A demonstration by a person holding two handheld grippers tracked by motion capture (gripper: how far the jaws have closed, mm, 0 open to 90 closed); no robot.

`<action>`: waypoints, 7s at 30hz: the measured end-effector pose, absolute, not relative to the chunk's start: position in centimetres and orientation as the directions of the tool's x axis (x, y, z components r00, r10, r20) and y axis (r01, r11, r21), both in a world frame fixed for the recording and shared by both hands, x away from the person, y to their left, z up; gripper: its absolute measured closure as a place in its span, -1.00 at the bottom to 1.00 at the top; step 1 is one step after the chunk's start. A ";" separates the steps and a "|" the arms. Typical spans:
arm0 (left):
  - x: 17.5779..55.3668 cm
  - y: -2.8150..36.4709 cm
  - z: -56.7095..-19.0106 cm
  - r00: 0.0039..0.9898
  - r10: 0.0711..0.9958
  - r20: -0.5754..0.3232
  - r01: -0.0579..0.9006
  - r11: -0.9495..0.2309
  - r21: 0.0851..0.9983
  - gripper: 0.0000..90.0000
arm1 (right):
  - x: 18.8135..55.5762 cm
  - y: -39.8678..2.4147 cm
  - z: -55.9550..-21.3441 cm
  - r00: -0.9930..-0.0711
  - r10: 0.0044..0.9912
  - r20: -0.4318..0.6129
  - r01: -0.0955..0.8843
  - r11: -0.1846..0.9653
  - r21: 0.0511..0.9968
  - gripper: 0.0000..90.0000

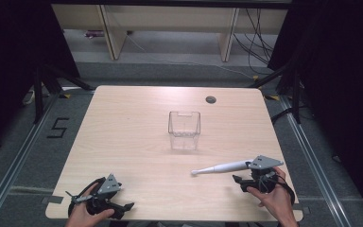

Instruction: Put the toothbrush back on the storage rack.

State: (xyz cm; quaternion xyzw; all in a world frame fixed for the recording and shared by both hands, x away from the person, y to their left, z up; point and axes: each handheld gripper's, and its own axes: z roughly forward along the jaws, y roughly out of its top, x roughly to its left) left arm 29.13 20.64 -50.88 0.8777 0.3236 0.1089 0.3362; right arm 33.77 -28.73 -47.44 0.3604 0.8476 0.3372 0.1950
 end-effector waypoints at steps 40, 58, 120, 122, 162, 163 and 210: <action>29.2 20.5 -50.9 0.769 0.638 -0.029 0.490 -0.560 0.668 -0.66 | 39.5 -29.1 -48.7 -0.606 0.781 -0.153 0.517 0.533 0.670 1.00; 29.2 20.6 -50.8 0.772 0.636 -0.024 0.485 -0.563 0.669 -0.66 | 39.0 -29.1 -48.9 -0.652 0.747 -0.132 0.509 0.560 0.653 1.00; 29.1 20.6 -50.8 0.768 0.639 -0.023 0.486 -0.560 0.671 -0.66 | 33.1 -28.8 -48.3 -0.675 0.737 -0.034 0.566 0.547 0.616 0.86; 29.1 20.6 -50.8 0.769 0.639 -0.023 0.486 -0.561 0.670 -0.66 | 33.1 -28.7 -48.1 -0.668 0.742 -0.058 0.547 0.541 0.639 0.73; 29.3 20.7 -50.8 0.766 0.643 -0.027 0.491 -0.557 0.671 -0.66 | 36.5 -22.1 -46.1 -0.827 0.561 -0.032 0.523 0.790 0.320 0.16; 29.3 20.7 -50.8 0.766 0.643 -0.027 0.491 -0.557 0.671 -0.66 | 36.5 -22.1 -46.1 -0.827 0.561 -0.032 0.523 0.790 0.320 0.16; 29.3 20.7 -50.6 0.769 0.638 -0.028 0.480 -0.548 0.685 -0.66 | 37.9 -20.0 -47.4 -0.851 0.525 -0.008 0.521 0.846 0.109 0.48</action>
